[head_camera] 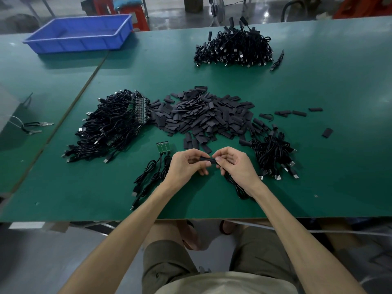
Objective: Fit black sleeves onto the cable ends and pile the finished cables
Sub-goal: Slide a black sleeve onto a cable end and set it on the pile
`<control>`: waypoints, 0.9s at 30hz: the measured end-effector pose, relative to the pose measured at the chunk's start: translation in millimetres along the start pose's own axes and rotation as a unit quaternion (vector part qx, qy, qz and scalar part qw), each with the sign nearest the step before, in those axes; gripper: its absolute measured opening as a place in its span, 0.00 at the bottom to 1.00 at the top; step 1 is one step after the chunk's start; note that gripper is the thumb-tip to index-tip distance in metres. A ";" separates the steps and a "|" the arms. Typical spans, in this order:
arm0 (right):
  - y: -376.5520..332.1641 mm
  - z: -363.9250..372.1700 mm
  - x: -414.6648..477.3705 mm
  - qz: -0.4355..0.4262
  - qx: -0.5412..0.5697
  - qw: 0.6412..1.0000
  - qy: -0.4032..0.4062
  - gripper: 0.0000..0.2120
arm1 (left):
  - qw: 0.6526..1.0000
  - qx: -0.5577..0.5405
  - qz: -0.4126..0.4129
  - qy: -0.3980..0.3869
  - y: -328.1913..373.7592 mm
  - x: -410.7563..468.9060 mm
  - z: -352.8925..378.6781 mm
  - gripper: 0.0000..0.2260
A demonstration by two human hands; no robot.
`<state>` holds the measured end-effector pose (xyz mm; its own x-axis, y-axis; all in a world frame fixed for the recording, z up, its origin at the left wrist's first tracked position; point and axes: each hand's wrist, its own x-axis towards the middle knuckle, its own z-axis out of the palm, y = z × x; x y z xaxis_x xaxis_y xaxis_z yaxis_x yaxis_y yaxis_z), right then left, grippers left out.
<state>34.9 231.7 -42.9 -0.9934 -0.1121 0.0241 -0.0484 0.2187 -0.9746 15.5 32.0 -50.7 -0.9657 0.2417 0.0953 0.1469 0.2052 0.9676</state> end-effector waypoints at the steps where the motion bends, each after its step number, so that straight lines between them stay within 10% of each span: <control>1: -0.3 0.1 0.1 0.001 -0.001 1.000 0.000 0.04 | 1.000 -0.001 -0.001 0.000 0.2 0.3 0.1 0.07; 27: 0.0 -0.2 -1.5 -0.010 -0.042 0.999 -0.005 0.07 | 1.000 0.001 -0.008 -0.001 2.3 -0.7 1.5 0.08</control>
<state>36.4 232.1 -42.9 -0.9912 -0.1263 0.0405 -0.0767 0.2974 -0.9517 16.8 33.8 -48.9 -0.9675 0.2399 0.0802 0.1326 0.2110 0.9685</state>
